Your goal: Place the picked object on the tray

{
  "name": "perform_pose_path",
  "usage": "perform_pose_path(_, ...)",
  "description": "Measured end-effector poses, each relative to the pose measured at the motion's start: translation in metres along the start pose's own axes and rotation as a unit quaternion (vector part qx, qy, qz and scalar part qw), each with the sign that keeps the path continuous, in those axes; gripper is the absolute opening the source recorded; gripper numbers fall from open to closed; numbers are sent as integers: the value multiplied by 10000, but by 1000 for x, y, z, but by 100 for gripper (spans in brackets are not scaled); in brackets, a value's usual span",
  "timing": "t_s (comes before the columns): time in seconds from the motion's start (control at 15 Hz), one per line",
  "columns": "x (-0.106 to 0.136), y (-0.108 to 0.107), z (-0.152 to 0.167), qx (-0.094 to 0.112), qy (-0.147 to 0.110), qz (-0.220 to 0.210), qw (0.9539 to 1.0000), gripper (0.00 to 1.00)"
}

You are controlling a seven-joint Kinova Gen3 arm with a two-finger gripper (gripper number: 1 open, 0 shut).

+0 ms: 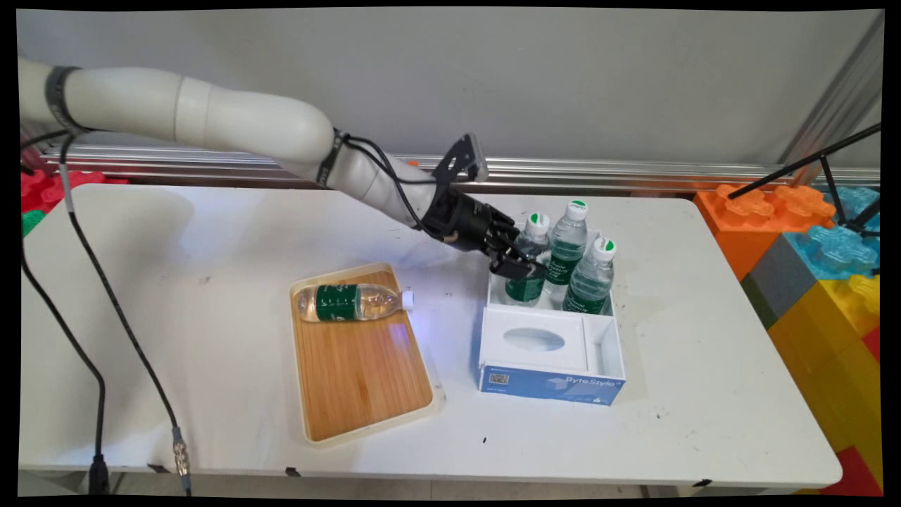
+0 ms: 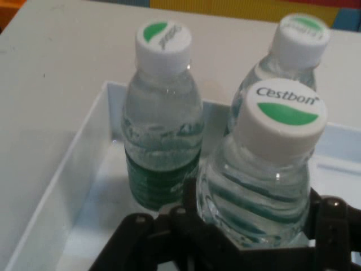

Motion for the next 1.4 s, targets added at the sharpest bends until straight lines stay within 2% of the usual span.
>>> perform_pose_path(0.2,28,6,-26,39,88,-81,9999,0)
perform_pose_path(0.4,61,17,-63,165,171,-155,9996,0)
perform_pose_path(0.53,76,29,-94,241,139,-254,9993,0)
perform_pose_path(0.67,85,46,-130,236,-11,-354,9991,0)
perform_pose_path(0.93,82,77,-189,-18,-292,-283,9992,0)
perform_pose_path(1.2,65,96,-231,-52,-554,-23,9984,0)
perform_pose_path(1.4,39,114,-256,-60,-664,387,9970,0)
